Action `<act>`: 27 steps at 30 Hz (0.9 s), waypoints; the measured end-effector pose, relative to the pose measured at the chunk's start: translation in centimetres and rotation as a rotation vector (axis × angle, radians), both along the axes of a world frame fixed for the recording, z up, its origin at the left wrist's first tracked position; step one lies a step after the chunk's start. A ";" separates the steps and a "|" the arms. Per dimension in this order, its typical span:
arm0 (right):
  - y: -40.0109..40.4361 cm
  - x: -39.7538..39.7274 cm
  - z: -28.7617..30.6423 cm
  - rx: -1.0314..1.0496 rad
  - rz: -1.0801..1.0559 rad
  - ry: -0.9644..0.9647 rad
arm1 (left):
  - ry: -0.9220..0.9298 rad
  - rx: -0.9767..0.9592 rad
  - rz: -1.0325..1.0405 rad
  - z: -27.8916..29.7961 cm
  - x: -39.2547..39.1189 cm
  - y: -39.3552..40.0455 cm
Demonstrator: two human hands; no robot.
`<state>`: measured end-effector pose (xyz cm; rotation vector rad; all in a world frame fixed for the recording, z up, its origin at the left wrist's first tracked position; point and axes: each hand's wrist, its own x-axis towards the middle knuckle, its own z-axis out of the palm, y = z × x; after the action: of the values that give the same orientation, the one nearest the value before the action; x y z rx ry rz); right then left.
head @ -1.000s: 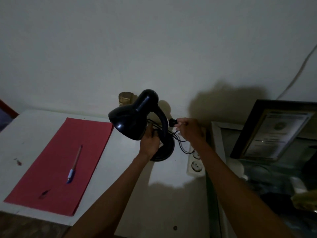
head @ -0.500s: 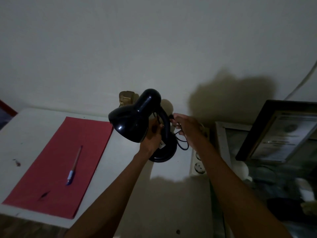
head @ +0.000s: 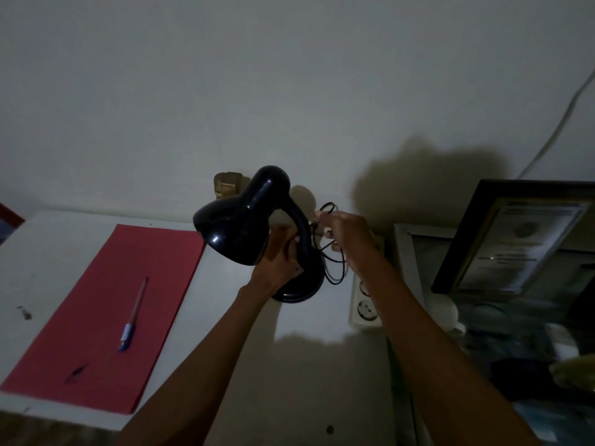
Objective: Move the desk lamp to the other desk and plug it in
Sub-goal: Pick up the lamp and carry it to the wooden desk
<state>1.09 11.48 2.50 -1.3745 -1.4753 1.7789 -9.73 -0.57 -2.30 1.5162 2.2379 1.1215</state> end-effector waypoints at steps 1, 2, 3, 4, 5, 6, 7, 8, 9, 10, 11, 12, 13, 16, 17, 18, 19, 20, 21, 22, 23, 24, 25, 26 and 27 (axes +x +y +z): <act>0.2 0.5 0.1 -0.002 -0.050 -0.005 | -0.031 -0.004 0.006 -0.2 0.0 -0.1; 0.3 1.0 0.2 -0.011 -0.100 0.011 | -0.077 -0.009 0.014 -0.4 0.1 -0.3; 0.5 1.6 0.2 -0.008 -0.140 0.031 | -0.119 -0.011 0.018 -0.7 0.1 -0.5; 0.5 2.2 0.2 0.019 -0.165 0.038 | -0.133 -0.015 0.018 -1.0 0.1 -0.8; 0.4 2.8 0.0 0.064 -0.169 0.030 | -0.102 -0.027 0.018 -1.4 0.1 -1.0; 0.2 3.3 -0.1 0.111 -0.152 0.017 | -0.043 -0.054 0.017 -1.8 0.0 -1.2; -0.1 3.6 -0.3 0.151 -0.114 0.003 | 0.018 -0.076 0.016 -2.2 0.1 -1.5; -0.6 3.8 -0.6 0.185 -0.073 -0.011 | 0.067 -0.084 0.016 -2.5 0.2 -1.8; -1.1 3.9 -1.0 0.233 -0.039 -0.039 | 0.105 -0.085 0.017 -2.9 0.3 -2.1; -1.6 3.9 -1.4 0.311 -0.016 -0.091 | 0.141 -0.098 0.022 -3.1 0.5 -2.3; -2.2 3.8 -2.0 0.405 0.007 -0.167 | 0.170 -0.132 0.031 -3.3 0.7 -2.5; -2.8 3.7 -2.6 0.479 0.040 -0.242 | 0.190 -0.175 0.040 -3.6 0.9 -2.7; -3.7 3.6 -3.1 0.521 0.081 -0.303 | 0.199 -0.210 0.050 -3.8 1.0 -2.9; -6.4 2.9 -4.9 0.509 0.140 -0.337 | 0.186 -0.218 0.072 -4.7 1.0 -3.4; -7.1 2.7 -5.2 0.492 0.126 -0.324 | 0.155 -0.212 0.084 -4.9 1.0 -3.6; -7.6 2.5 -5.5 0.476 0.106 -0.311 | 0.116 -0.215 0.091 -5.0 0.9 -3.7; -8.0 2.3 -5.7 0.458 0.086 -0.296 | 0.079 -0.213 0.090 -5.0 0.8 -3.7; -8.3 2.2 -5.8 0.444 0.066 -0.279 | 0.050 -0.200 0.084 -5.1 0.7 -3.6; -8.5 2.1 -6.0 0.447 0.044 -0.267 | 0.025 -0.177 0.079 -5.1 0.6 -3.6; -8.7 2.0 -6.1 0.468 0.021 -0.261 | 0.002 -0.150 0.078 -5.1 0.6 -3.6; -8.9 2.0 -6.2 0.496 0.001 -0.258 | -0.018 -0.119 0.079 -5.2 0.5 -3.7; -9.0 2.1 -6.4 0.515 -0.015 -0.252 | -0.035 -0.095 0.080 -5.2 0.5 -3.7; -9.2 2.1 -6.5 0.525 -0.022 -0.245 | -0.046 -0.081 0.078 -5.3 0.5 -3.7; -9.3 2.1 -6.6 0.534 -0.022 -0.248 | -0.050 -0.070 0.074 -5.4 0.5 -3.8; -9.4 2.2 -6.7 0.545 -0.013 -0.256 | -0.044 -0.052 0.067 -5.4 0.4 -3.9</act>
<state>3.28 2.11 -4.22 -1.3378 -1.8962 1.0916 -9.34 -4.45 -7.71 1.3929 2.2854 1.0951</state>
